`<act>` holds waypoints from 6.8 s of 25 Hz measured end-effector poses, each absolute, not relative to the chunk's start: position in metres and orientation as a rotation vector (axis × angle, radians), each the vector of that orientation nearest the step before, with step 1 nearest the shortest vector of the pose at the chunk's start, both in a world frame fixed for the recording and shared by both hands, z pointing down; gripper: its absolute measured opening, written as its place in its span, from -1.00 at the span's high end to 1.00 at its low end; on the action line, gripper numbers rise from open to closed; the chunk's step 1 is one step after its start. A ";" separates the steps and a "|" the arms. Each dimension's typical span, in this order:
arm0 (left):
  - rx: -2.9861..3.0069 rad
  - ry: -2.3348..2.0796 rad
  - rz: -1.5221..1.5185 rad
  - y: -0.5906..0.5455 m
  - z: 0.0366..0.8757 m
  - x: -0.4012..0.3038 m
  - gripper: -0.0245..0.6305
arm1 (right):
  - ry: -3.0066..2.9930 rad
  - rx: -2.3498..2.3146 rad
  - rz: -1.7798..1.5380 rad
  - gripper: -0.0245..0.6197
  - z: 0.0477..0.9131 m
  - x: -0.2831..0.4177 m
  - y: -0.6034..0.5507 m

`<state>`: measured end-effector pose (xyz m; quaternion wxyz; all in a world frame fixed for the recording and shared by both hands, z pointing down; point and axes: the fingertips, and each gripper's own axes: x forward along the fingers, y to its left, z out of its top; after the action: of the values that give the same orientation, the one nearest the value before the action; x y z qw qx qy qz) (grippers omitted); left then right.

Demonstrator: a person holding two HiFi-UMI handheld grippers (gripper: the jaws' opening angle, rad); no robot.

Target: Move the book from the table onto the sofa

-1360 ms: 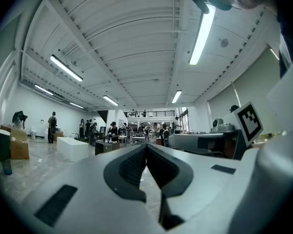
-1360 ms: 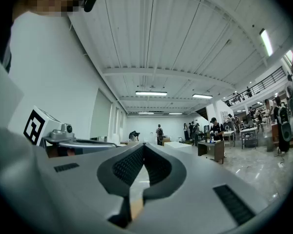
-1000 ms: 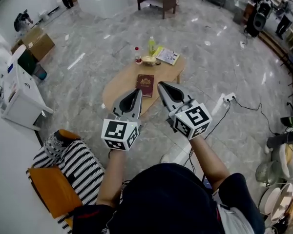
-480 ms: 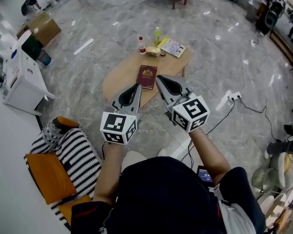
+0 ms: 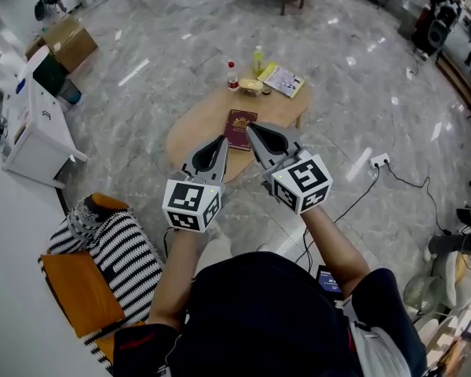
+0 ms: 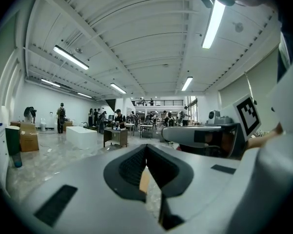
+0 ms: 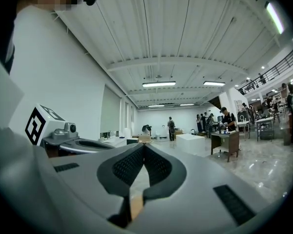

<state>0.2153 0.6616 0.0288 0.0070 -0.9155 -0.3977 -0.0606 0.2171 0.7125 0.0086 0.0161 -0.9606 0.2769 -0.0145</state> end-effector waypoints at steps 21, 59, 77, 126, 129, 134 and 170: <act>-2.793 -1.542 -0.316 0.592 0.057 0.390 0.87 | 0.568 -3.101 -0.193 0.88 0.037 0.381 0.647; -2.801 -1.374 -1.226 0.606 0.398 0.447 0.87 | 0.809 -2.889 -1.255 0.87 0.414 0.462 0.715; -2.728 -1.396 -1.525 0.607 0.545 0.408 0.87 | 0.953 -2.791 -1.515 0.87 0.589 0.488 0.731; -2.793 -1.379 -1.607 0.586 0.581 0.381 0.87 | 1.175 -2.719 -1.711 0.33 0.658 0.466 0.701; -2.786 -1.376 -1.637 0.583 0.586 0.376 0.87 | 1.199 -2.721 -1.703 0.33 0.657 0.452 0.695; -2.780 -1.360 -1.700 0.578 0.594 0.367 0.87 | 1.222 -2.719 -1.691 0.34 0.658 0.432 0.686; -2.381 -1.576 -2.250 0.573 0.667 0.289 0.22 | 1.639 -2.666 -1.652 0.34 0.656 0.340 0.639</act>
<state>0.2888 0.5734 0.6668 -0.2443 -0.6352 -0.4203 -0.6001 0.3395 0.6386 0.6559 -0.1973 -0.7385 0.4541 -0.4577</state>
